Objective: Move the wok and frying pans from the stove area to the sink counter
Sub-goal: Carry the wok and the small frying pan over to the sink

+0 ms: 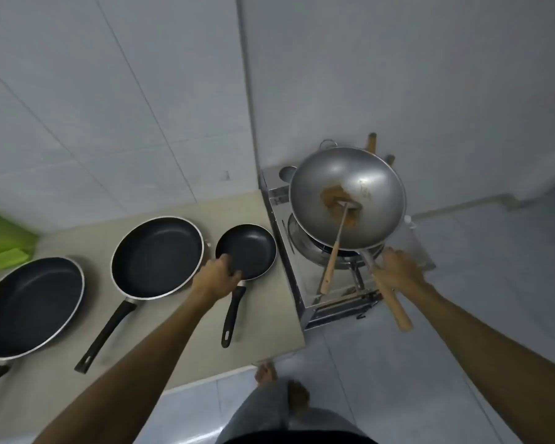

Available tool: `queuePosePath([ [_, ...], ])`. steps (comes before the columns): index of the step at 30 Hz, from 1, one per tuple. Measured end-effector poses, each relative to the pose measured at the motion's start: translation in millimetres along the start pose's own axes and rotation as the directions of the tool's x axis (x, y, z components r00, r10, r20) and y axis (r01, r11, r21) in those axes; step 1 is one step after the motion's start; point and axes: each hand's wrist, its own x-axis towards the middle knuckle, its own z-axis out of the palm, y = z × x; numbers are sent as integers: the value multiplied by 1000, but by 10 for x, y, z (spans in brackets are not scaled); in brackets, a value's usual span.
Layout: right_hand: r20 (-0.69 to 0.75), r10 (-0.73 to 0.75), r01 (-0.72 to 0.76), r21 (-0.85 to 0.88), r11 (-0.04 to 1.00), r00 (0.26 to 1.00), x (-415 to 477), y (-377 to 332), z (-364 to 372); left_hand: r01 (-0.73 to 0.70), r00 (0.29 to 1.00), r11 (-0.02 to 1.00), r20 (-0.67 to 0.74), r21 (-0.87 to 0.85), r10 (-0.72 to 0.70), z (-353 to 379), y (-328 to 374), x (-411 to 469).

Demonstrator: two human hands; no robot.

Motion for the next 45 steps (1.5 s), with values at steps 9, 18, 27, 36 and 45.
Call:
queuePosePath([
  [9,64,168,-171,29,985,984,-4,113,470,155,949,986,268,67,-168,650,-432,67],
  [18,43,149,-148,-45,988,988,-151,258,699,423,850,864,450,-274,-274,1201,-557,146],
  [27,82,228,-229,6,973,970,-283,326,726,612,785,410,581,-676,-215,986,-444,71],
  [36,309,363,-473,470,746,879,-171,274,584,620,779,-93,626,-779,-45,725,-162,51],
  [45,640,-63,-634,768,93,766,-43,277,825,485,870,-122,493,-866,-36,86,-69,-387],
])
